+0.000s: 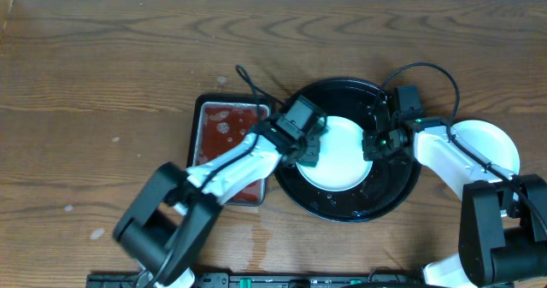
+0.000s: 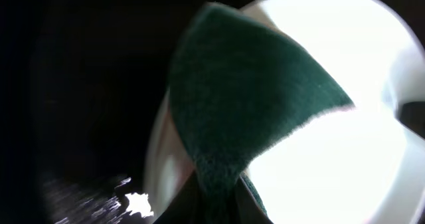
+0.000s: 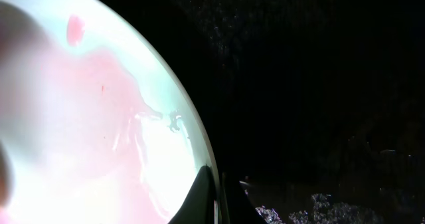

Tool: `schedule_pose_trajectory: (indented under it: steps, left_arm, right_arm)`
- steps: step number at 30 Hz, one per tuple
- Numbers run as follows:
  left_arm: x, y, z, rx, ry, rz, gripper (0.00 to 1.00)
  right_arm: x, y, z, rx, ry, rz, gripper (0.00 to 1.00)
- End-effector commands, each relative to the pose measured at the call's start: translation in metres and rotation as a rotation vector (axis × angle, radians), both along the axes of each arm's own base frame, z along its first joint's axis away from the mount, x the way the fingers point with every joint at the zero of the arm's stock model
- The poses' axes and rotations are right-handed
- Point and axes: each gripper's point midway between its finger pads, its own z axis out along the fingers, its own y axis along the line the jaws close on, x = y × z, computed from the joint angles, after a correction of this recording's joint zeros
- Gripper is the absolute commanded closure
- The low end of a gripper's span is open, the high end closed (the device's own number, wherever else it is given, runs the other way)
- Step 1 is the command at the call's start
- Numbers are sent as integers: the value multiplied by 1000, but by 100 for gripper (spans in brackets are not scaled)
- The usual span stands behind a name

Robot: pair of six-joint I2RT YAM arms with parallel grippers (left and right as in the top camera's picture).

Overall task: Clean dirty plates on tray and stack at the side
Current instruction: 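Return the sponge to the basin with the left gripper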

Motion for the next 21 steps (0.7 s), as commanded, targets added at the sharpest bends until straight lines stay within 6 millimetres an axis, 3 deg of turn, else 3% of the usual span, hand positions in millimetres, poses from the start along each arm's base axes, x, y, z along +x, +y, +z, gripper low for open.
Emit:
schedule_pose_trajectory:
  steps: [1,5,9,16,21]
  left_arm:
    - [11,27,37,35,-97,10,93]
    - [7,59,63,60,-103,33,93]
    - [5,105,72,124,-77,119,93]
    - [7,162,51,215,-13,154,92]
    - [4,177,29,245,33,166,93]
  right_arm:
    - [-10,-10,-11,-51,31,2,99]
    - [-10,-10,-11,-52,32,2,99]
    - [-10,-10,-11,-51,32,2,99]
    - [-10,-10,-11,-51,32,2,99]
    - [-10,-10,-11,-52,33,2,99]
